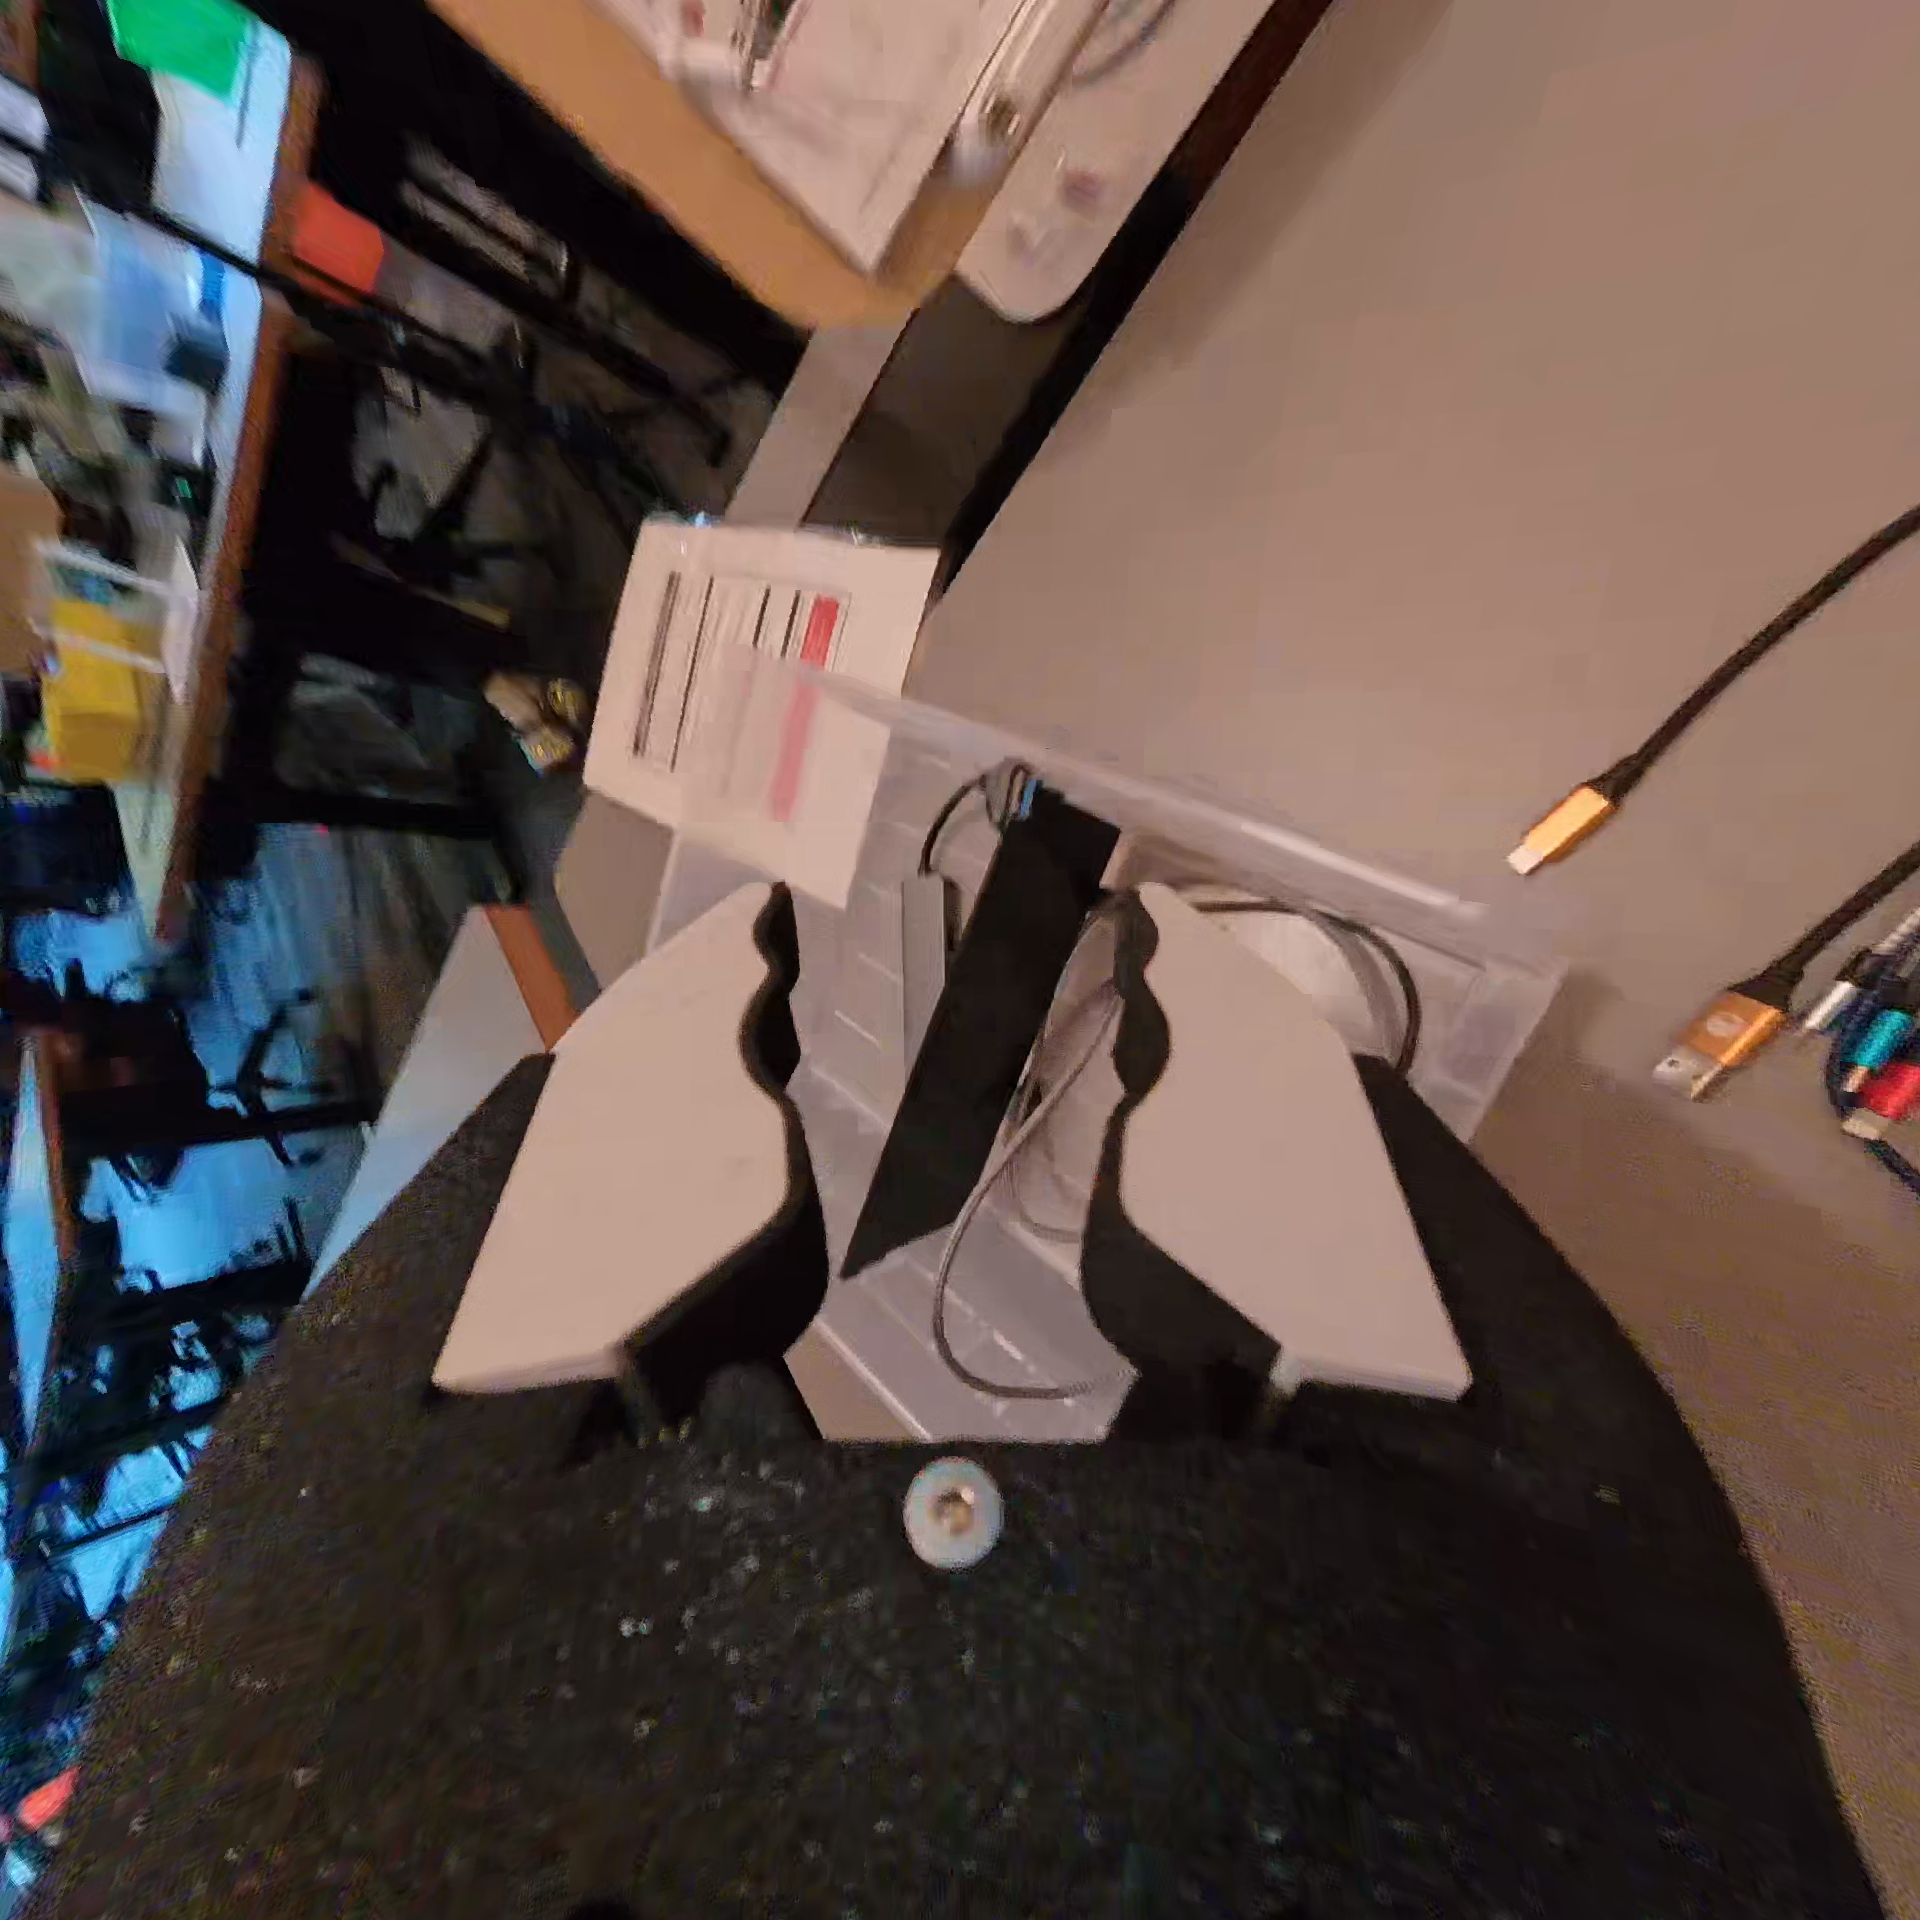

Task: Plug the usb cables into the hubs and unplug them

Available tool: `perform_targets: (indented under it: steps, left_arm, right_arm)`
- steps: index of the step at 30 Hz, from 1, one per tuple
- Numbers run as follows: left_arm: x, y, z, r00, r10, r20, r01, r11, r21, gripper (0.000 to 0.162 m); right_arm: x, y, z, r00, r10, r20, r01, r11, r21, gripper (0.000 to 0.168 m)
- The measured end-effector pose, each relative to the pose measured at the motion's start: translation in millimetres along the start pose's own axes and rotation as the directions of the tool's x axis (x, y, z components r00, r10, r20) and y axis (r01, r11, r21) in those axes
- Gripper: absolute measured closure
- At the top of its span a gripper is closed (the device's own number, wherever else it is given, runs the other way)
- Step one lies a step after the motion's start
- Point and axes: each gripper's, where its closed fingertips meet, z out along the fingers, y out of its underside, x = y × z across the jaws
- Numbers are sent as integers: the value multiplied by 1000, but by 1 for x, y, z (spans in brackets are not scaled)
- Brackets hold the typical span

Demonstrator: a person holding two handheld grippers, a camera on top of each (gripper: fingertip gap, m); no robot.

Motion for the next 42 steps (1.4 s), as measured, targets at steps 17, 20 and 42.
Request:
perform_targets:
  steps: [17, 20, 42]
  left_arm:
    - [241, -50, 86, 618, 392, -681, -516, 856, 24, 145]
    - [243, -48, 84, 615, 339, -712, -486, 874, -4, 158]
    - [-71, 30, -77, 867, -440, 232, 410, 897, 168, 159]
  right_arm:
    - [-2, 1, 2, 1000, 15, 23, -16, 1000, 12, 95]
    - [-1, 2, 1, 999, 27, 29, -28, 999, 23, 95]
    - [1, -7, -6, 999, 28, 24, -30, 998, 55, 95]
